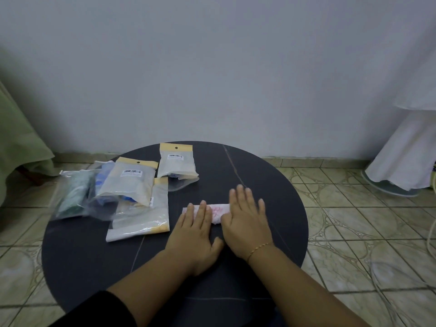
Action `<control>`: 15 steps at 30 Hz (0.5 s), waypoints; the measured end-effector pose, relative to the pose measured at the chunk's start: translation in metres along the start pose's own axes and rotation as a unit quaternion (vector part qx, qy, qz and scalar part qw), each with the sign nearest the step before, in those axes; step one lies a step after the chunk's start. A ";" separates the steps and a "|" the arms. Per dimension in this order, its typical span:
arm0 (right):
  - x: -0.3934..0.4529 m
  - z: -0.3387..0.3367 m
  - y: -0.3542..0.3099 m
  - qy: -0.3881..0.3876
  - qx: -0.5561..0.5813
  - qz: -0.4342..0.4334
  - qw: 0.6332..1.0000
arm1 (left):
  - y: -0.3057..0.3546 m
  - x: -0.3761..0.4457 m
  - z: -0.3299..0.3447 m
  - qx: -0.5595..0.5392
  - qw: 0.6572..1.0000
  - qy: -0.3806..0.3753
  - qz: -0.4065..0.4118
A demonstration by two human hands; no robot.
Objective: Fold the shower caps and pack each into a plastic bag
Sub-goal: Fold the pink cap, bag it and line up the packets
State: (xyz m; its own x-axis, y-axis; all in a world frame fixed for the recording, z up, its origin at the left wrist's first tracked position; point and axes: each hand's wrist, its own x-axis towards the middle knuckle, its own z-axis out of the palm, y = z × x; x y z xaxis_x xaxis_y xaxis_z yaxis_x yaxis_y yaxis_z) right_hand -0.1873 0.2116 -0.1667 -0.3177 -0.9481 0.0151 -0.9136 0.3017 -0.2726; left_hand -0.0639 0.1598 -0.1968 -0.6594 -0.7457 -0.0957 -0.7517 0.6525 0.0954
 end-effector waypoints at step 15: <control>0.005 -0.014 0.013 -0.020 0.257 0.143 0.955 | 0.009 0.012 -0.004 -0.099 0.974 0.149 -0.136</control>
State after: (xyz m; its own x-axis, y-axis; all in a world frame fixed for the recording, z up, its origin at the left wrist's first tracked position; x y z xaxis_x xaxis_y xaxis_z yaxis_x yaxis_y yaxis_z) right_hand -0.2046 0.2122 -0.1572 -0.5170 -0.8399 -0.1651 -0.5417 0.4704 -0.6966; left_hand -0.0786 0.1558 -0.1935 -0.3824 -0.9127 0.1443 -0.8622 0.4086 0.2993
